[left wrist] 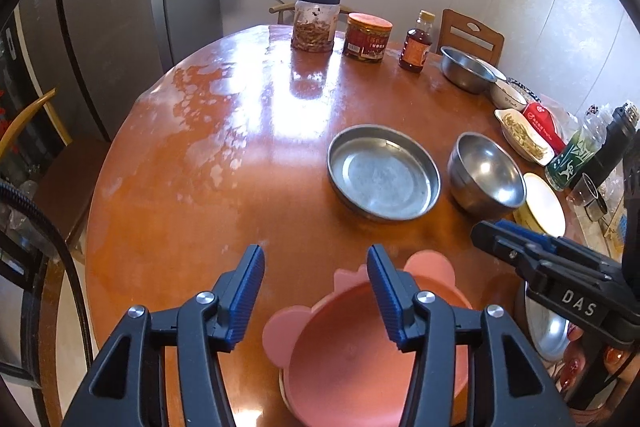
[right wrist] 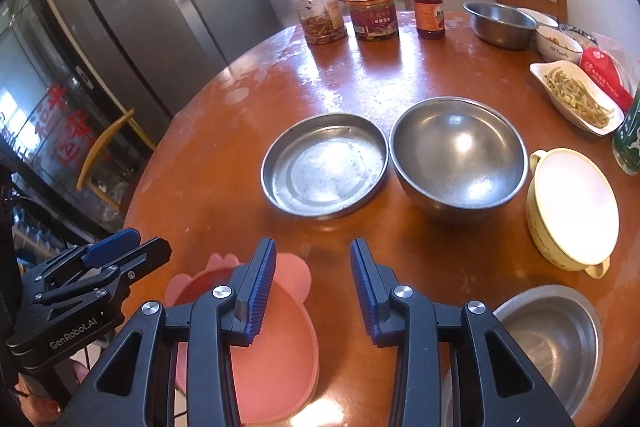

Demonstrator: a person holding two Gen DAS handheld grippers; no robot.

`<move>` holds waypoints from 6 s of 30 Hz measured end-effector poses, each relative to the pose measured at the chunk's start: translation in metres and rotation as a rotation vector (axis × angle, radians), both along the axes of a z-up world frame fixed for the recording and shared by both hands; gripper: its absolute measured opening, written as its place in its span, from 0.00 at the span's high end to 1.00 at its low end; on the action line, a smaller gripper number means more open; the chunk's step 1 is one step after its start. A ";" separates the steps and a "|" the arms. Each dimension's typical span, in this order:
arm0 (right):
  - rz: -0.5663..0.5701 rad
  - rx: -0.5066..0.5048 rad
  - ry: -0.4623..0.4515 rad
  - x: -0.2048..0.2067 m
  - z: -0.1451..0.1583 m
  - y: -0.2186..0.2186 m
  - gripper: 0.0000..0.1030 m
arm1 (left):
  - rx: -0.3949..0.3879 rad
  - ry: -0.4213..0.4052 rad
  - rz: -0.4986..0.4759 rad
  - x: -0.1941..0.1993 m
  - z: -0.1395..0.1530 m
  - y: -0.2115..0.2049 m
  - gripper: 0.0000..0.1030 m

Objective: Organize plates and bowls
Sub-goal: 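Move the left tool to the shallow steel pan and grasp its rim, then lift the steel pan onto the pink plate and open the left tool, then move the left tool to the wide steel bowl and grasp its rim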

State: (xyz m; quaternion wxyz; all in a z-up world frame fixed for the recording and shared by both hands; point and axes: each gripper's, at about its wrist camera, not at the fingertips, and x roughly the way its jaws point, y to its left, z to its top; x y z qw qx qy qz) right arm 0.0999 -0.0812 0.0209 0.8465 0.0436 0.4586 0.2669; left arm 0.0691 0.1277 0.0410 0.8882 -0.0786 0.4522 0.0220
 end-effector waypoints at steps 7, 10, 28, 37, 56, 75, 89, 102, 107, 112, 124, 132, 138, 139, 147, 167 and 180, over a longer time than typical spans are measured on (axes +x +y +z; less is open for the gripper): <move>-0.052 0.013 0.070 0.035 -0.016 0.011 0.61 | -0.009 0.039 -0.036 0.046 -0.010 0.003 0.48; -0.084 -0.010 0.083 0.048 -0.025 0.016 0.63 | -0.011 0.064 -0.049 0.068 -0.016 0.006 0.48; -0.151 -0.049 0.166 0.085 -0.063 0.017 0.78 | -0.064 0.169 -0.114 0.153 -0.066 0.016 0.48; -0.124 -0.046 0.164 0.088 -0.064 0.022 0.81 | -0.145 0.208 -0.129 0.157 -0.084 0.019 0.78; -0.076 -0.003 0.046 0.063 -0.022 0.024 0.82 | -0.137 0.113 -0.137 0.104 -0.039 0.022 0.81; 0.033 0.071 -0.034 -0.008 0.016 0.006 0.82 | -0.107 0.012 -0.069 0.007 0.005 0.009 0.81; 0.133 0.005 -0.046 -0.065 -0.005 -0.007 0.82 | -0.134 0.056 -0.041 -0.062 -0.021 -0.003 0.80; 0.208 -0.064 -0.031 -0.089 -0.029 -0.003 0.81 | -0.139 0.124 -0.019 -0.079 -0.046 -0.005 0.80; 0.223 -0.083 -0.034 -0.091 -0.032 0.000 0.80 | -0.135 0.137 -0.022 -0.078 -0.048 -0.004 0.80; 0.235 -0.101 -0.034 -0.090 -0.034 0.003 0.80 | -0.132 0.141 -0.018 -0.078 -0.050 -0.004 0.79; 0.235 -0.102 -0.033 -0.086 -0.033 0.007 0.67 | -0.166 0.145 -0.015 -0.078 -0.050 0.001 0.78; 0.222 -0.089 -0.048 -0.085 -0.027 0.002 0.66 | -0.165 0.133 -0.004 -0.080 -0.045 0.004 0.71; 0.187 -0.072 -0.082 -0.085 -0.015 -0.013 0.66 | -0.138 0.100 0.025 -0.085 -0.031 0.008 0.56; 0.174 -0.072 -0.093 -0.085 -0.011 -0.018 0.66 | -0.134 0.092 0.029 -0.086 -0.029 0.008 0.56; 0.015 -0.070 -0.178 -0.074 0.015 -0.084 0.66 | -0.100 -0.017 -0.148 -0.074 0.004 -0.051 0.55; -0.188 -0.068 0.021 -0.056 -0.045 -0.231 0.67 | -0.177 0.111 -0.381 -0.017 -0.040 -0.197 0.55; -0.135 -0.034 0.040 -0.054 -0.057 -0.227 0.84 | -0.156 0.207 -0.360 -0.008 -0.069 -0.211 0.65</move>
